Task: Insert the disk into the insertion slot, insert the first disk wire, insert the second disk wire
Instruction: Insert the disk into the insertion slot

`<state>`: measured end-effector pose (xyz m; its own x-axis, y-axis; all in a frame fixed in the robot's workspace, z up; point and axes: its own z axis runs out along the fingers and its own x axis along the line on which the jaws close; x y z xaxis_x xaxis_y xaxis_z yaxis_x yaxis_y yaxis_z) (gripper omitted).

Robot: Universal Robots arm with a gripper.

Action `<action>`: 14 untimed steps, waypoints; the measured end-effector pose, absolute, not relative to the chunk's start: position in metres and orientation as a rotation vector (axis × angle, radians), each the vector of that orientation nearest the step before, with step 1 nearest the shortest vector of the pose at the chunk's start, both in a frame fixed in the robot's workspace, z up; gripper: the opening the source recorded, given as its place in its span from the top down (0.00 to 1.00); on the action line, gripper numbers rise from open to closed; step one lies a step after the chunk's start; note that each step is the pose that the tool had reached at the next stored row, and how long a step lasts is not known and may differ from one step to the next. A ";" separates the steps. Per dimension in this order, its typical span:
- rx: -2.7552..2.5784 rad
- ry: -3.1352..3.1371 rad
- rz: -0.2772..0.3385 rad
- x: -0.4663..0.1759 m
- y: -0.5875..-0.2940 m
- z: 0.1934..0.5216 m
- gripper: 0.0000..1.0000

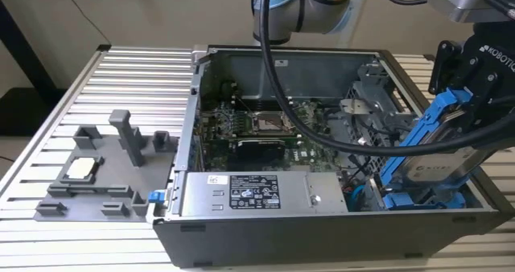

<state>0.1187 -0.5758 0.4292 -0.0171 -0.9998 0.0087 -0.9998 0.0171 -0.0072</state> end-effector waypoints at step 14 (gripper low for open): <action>2.205 -2.237 0.017 0.121 -0.571 0.415 0.67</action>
<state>0.1206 -0.5715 0.4152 -0.0147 -0.9999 0.0078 -0.9999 0.0146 -0.0073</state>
